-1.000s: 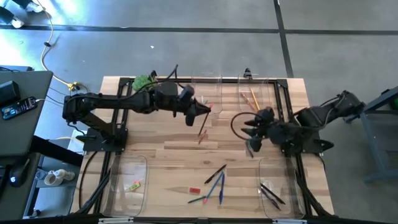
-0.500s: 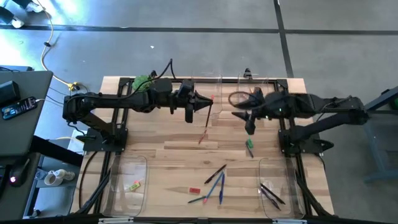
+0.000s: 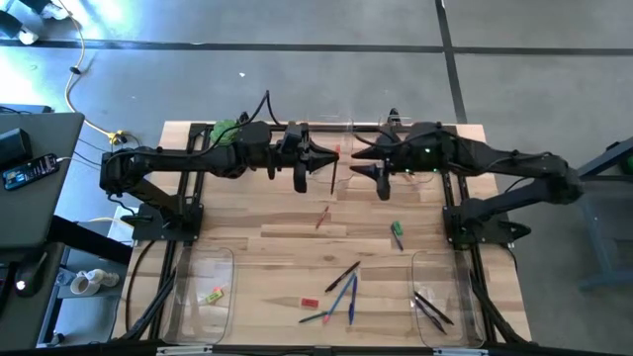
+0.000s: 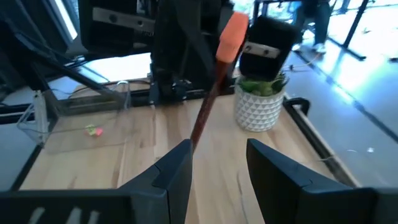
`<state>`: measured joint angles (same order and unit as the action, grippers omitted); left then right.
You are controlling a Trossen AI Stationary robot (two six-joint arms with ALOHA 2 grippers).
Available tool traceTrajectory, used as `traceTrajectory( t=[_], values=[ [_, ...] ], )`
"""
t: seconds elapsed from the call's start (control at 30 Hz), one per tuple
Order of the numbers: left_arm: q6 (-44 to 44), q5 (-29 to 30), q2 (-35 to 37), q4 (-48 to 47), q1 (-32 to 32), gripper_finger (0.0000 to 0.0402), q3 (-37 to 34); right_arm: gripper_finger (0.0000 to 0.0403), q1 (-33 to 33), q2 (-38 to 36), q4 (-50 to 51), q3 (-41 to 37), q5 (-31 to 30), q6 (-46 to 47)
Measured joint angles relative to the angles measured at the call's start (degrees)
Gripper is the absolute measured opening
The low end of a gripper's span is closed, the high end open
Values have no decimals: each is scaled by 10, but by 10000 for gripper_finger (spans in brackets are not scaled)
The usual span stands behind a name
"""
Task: Sort crayons/erasers/pens/pencils in bins
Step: Put the brown pencil into the top right transparent bin
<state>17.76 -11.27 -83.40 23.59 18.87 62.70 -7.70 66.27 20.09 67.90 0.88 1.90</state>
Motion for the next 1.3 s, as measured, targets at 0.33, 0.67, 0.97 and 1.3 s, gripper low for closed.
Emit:
traceTrajectory(
  t=[0.33, 0.67, 0.97, 1.3],
  values=[
    [-4, 1, -1, 2, 8, 12, 0, 144, -18, 66, -63, 0, 56, 5],
    [-10, 1, -1, 2, 10, 12, 0, 125, -26, 87, -101, 0, 65, 6],
    [-23, 1, -2, 0, 10, 13, 0, 11, -36, 87, -100, 0, 69, 13],
    [-32, 34, -2, -32, 10, 72, 0, 5, -58, 87, -81, 0, 68, 28]
  ],
)
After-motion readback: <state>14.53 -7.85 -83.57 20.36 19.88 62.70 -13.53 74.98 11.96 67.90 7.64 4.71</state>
